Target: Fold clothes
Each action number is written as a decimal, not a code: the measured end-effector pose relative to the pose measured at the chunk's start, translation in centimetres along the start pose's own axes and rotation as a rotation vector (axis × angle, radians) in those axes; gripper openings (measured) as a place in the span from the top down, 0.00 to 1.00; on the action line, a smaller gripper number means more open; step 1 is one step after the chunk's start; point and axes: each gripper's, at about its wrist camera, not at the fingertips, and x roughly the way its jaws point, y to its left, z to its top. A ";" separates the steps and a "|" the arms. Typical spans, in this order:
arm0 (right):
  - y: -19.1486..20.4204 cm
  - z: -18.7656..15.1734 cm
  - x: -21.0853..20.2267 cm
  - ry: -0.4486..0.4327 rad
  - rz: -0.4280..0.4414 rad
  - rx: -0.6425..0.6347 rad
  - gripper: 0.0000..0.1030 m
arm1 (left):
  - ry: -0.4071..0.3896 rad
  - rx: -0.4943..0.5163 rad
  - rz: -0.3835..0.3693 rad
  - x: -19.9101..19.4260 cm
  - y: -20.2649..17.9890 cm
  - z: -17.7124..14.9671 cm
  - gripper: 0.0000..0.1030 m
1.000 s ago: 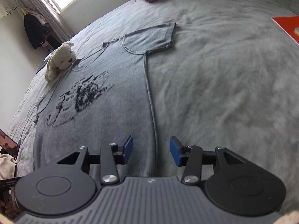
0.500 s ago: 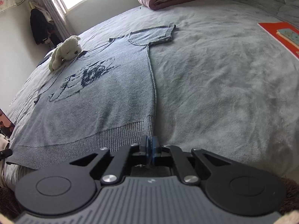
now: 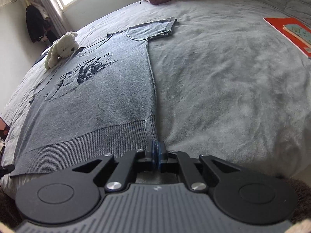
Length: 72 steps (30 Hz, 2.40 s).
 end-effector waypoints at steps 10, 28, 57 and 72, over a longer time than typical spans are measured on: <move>4.0 2.9 0.6 -0.188 -0.020 -0.135 0.48 | -0.239 0.152 -0.061 0.6 -3.4 4.0 0.50; 4.7 0.5 6.6 -0.241 -0.043 -0.225 0.40 | -0.295 0.362 -0.131 5.9 -3.1 -1.1 0.46; 10.5 0.2 2.3 -0.316 0.000 -0.282 0.25 | -0.310 0.346 -0.178 0.4 -7.7 5.3 0.38; 23.0 13.2 17.6 -0.242 0.239 -0.460 0.59 | -0.262 0.271 -0.064 14.0 -7.7 10.4 0.40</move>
